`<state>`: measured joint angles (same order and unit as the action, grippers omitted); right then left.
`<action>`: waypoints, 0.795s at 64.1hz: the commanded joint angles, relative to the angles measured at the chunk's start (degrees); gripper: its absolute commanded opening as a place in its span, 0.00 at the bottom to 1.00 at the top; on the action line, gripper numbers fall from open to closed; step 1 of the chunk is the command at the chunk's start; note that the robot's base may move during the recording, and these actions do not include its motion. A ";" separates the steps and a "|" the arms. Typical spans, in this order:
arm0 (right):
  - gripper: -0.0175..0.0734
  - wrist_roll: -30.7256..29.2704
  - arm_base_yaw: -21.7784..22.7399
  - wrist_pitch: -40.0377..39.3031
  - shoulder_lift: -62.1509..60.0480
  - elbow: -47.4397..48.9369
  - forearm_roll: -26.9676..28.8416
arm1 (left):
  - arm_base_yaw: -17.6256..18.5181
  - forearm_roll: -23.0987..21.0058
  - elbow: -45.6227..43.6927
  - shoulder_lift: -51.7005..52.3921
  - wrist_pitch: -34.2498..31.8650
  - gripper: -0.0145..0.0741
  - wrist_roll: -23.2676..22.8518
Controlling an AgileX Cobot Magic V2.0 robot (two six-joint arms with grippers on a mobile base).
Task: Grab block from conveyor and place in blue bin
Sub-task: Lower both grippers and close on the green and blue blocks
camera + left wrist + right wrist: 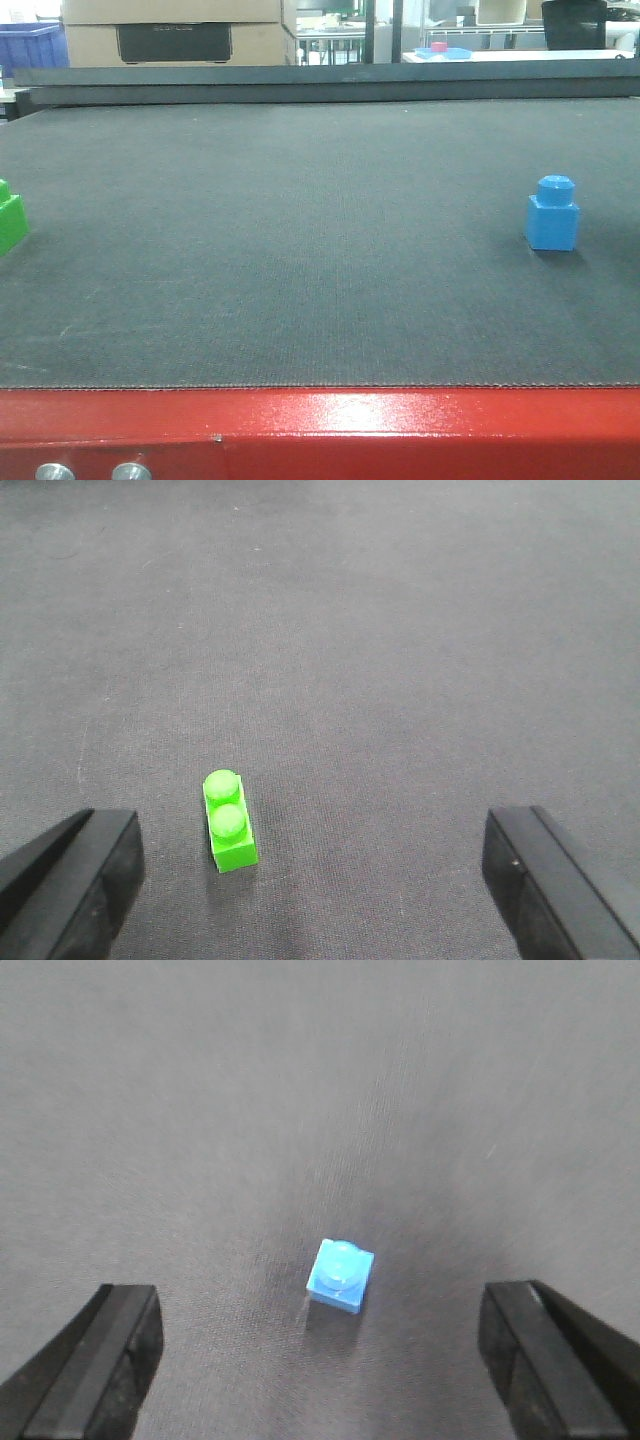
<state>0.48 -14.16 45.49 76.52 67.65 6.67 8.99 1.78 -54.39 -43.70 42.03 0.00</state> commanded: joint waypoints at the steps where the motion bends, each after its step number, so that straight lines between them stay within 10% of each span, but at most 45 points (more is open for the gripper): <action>1: 0.76 2.69 -0.06 0.34 5.91 1.55 -0.49 | 0.46 -0.24 -0.54 0.09 -0.45 0.84 -0.42; 42: 0.76 8.58 -0.06 0.51 27.89 6.99 -1.90 | 0.46 -0.24 -0.54 0.13 0.64 0.84 -0.42; 51: 0.62 8.58 -0.06 0.16 28.31 6.99 -2.51 | 0.46 -0.24 -0.54 -0.11 0.74 0.84 -0.42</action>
<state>8.93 -14.16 46.40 104.84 74.13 5.36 8.99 1.78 -54.39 -43.70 43.12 0.00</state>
